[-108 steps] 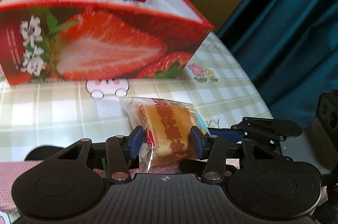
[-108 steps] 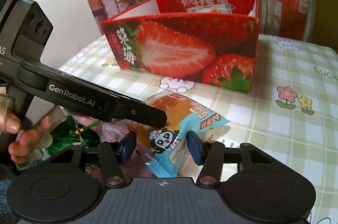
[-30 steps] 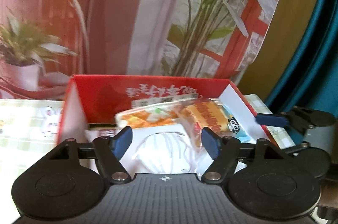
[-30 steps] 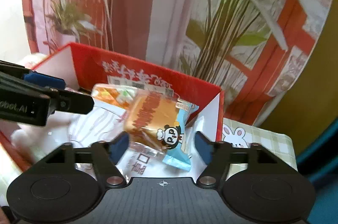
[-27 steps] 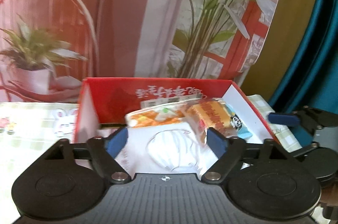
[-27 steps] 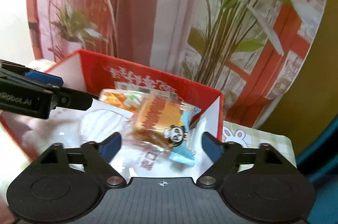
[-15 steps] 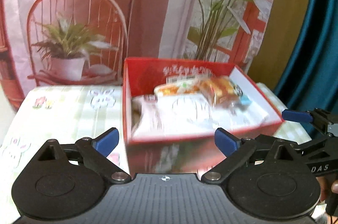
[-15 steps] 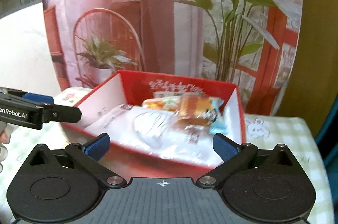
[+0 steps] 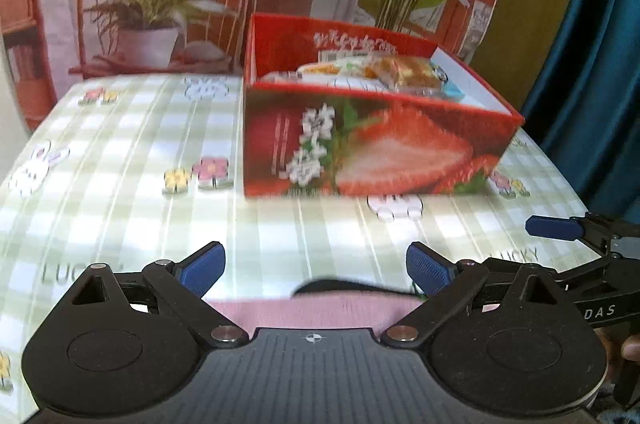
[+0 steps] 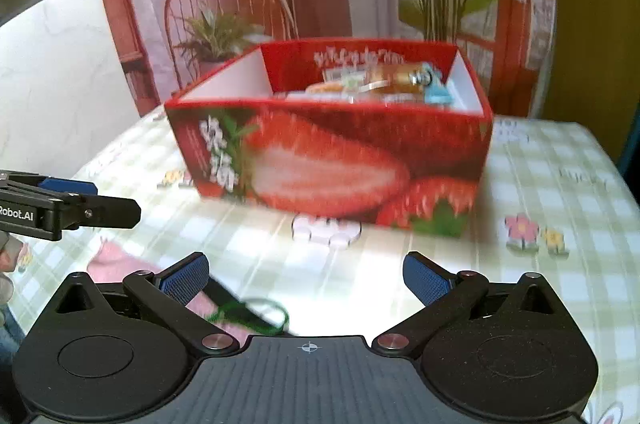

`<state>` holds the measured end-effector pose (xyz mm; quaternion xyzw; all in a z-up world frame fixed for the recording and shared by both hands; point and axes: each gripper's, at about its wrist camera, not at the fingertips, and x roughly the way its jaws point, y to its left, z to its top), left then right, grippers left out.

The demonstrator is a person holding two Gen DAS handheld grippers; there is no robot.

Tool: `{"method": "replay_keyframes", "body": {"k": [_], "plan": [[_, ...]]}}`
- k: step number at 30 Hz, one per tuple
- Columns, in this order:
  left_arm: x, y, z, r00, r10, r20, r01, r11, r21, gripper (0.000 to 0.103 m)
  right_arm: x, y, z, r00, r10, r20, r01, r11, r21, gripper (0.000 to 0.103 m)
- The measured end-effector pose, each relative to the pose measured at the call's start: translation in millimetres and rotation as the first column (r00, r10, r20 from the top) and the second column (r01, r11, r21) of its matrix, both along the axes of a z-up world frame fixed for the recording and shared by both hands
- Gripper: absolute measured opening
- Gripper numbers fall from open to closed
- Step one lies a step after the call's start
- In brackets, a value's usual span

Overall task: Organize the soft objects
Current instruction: 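Close both grippers on the green tassel ornament on the pink cloth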

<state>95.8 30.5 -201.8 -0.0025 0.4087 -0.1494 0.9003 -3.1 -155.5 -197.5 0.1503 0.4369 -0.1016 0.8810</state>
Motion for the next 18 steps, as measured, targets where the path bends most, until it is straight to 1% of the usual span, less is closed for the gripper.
{"method": "replay_keyframes", "body": {"k": [5, 9, 13, 16, 18], "plan": [[-20, 8, -3, 1.000, 0.008, -0.025, -0.008, 1.000, 0.011, 0.098, -10, 19, -3, 0.999, 0.047, -0.011, -0.047, 0.999, 0.005, 0.102], [-38, 17, 1, 1.000, 0.011, -0.017, -0.011, 1.000, 0.018, 0.098, -9, 36, -2, 0.995, 0.101, -0.010, -0.101, 0.995, -0.008, 0.102], [-51, 25, 1, 1.000, 0.011, -0.020, -0.011, 1.000, 0.004, 0.098, -9, 54, -2, 0.987, 0.159, -0.020, -0.159, 0.987, -0.011, 0.101], [-56, 31, -2, 0.999, 0.010, -0.037, -0.011, 1.000, -0.022, 0.093, -9, 65, -3, 0.979, 0.204, -0.025, -0.204, 0.979, 0.004, 0.099], [-59, 36, -6, 0.999, 0.005, -0.054, -0.009, 0.998, -0.065, 0.087, -9, 73, -2, 0.972, 0.233, -0.025, -0.232, 0.973, 0.008, 0.098]]}}
